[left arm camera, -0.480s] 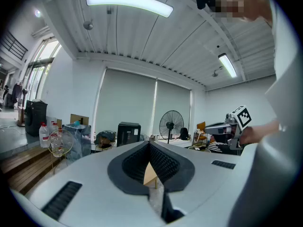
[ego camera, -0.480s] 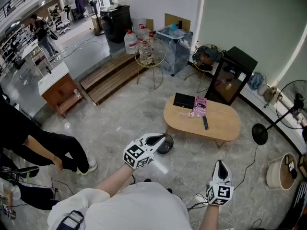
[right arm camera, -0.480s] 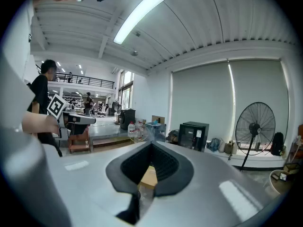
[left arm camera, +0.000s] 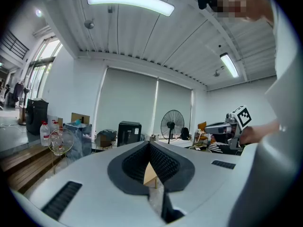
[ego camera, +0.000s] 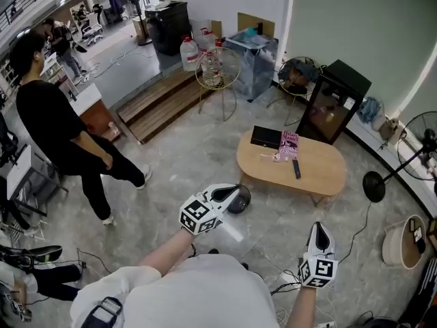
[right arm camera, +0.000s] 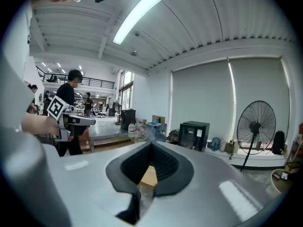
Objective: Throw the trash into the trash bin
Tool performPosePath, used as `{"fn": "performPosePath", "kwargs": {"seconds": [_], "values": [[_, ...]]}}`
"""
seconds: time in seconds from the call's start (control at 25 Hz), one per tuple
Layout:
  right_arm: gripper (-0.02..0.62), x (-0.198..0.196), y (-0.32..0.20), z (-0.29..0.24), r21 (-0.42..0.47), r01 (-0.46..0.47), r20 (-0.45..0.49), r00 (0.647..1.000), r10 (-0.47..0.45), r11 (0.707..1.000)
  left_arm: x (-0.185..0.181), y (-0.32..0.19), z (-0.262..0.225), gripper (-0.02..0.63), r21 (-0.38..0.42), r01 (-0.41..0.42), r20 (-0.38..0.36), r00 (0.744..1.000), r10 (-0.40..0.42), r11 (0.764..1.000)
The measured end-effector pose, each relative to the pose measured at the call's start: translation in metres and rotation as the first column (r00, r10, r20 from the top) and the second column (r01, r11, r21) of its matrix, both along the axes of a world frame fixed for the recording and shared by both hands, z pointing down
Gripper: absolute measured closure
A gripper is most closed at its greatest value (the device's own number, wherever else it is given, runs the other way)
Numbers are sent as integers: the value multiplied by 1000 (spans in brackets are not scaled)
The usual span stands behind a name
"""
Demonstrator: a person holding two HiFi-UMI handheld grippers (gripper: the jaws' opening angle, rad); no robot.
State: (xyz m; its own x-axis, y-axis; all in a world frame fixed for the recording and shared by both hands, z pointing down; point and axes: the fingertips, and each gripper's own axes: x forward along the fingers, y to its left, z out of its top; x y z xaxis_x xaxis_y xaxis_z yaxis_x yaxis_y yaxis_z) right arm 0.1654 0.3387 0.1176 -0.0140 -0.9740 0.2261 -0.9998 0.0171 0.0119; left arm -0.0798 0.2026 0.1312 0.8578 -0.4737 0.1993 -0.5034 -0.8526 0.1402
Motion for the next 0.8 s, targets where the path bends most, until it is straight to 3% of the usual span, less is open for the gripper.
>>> {"fn": "performPosePath", "kwargs": {"seconds": [0.8], "values": [[584,62,29,21,-29,45,8,999,-45,999,49,30,19,600,-22,77,6,997,-77,997]]}}
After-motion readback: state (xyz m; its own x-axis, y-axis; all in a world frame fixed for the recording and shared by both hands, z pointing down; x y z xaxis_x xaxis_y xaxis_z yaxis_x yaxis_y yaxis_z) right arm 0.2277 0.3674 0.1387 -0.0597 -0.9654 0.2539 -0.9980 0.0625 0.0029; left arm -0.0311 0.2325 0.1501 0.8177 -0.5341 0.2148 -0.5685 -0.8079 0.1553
